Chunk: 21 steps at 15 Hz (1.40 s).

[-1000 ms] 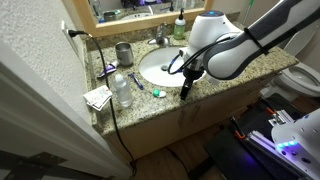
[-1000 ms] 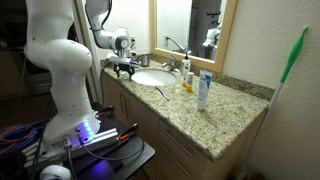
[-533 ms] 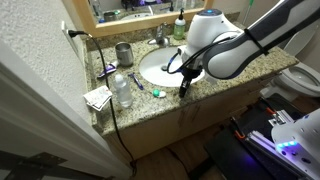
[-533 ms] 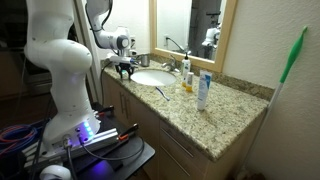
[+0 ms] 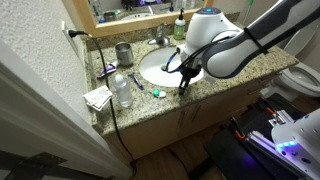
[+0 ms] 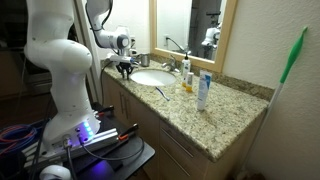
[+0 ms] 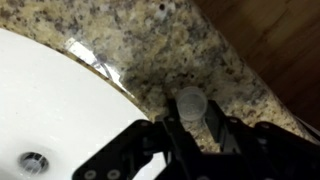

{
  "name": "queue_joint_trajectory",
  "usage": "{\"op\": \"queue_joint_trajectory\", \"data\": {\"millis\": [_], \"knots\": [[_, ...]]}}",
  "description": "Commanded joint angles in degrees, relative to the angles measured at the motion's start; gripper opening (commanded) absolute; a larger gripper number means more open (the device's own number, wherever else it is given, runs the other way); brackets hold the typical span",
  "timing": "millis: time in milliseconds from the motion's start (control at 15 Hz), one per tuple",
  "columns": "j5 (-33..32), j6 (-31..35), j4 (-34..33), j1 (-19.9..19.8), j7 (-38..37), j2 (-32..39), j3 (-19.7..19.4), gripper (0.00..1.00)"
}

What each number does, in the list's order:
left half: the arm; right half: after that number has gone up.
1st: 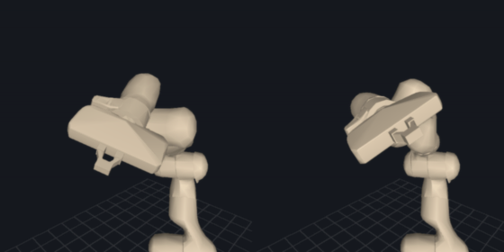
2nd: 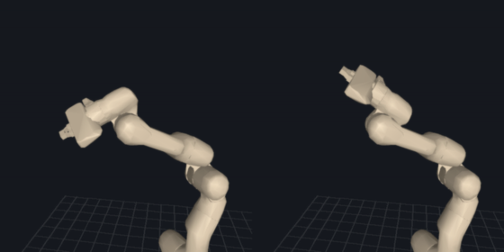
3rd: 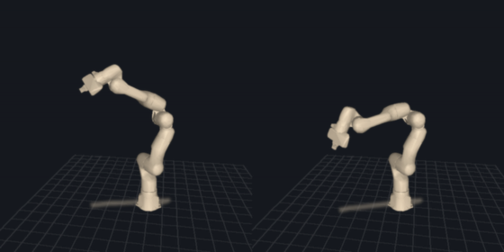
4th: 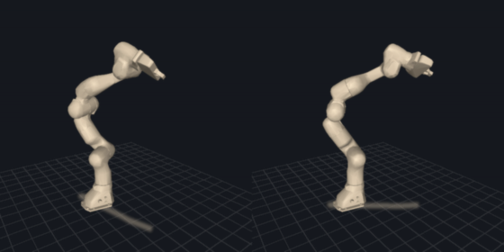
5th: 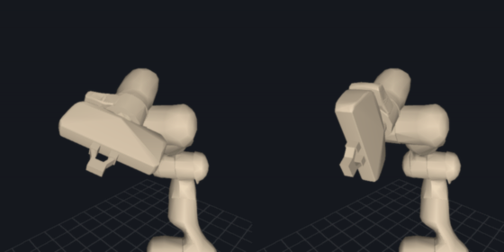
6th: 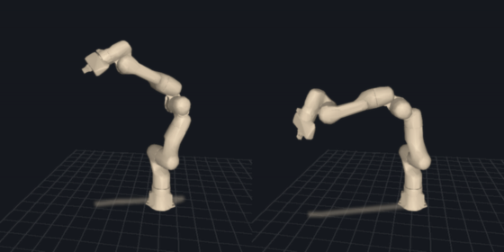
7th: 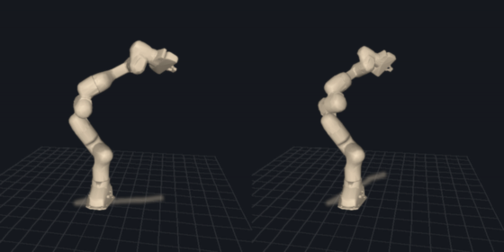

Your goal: Close the contact lens case with the white lid

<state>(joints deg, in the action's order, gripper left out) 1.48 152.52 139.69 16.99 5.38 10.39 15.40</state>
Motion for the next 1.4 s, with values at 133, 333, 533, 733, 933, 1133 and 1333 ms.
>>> {"op": "queue_joint_trajectory", "data": {"millis": [133, 333, 533, 733, 933, 1133, 1333], "knots": [[1.75, -0.94, 0.05, -0.55, 1.68, -1.26, 2.17, 0.08], [2.89, -2.68, -1.46, 0.19, 4.38, -3.54, 4.77, 0.08], [2.44, -5.04, -3.94, 1.12, 4.89, -6.16, 6.19, 0.08], [1.74, -3.77, -3.96, 1.76, 2.95, -5.63, 5.83, 0.33], [-0.25, -3.22, -4.82, 1.49, 2.20, -4.06, 5.04, 0.08], [-5.97, -1.53, -6.00, 1.79, -0.76, -1.84, 3.64, 0.08], [-7.66, 0.98, -7.09, 1.82, -0.98, 0.19, 3.35, 0.08]]}}
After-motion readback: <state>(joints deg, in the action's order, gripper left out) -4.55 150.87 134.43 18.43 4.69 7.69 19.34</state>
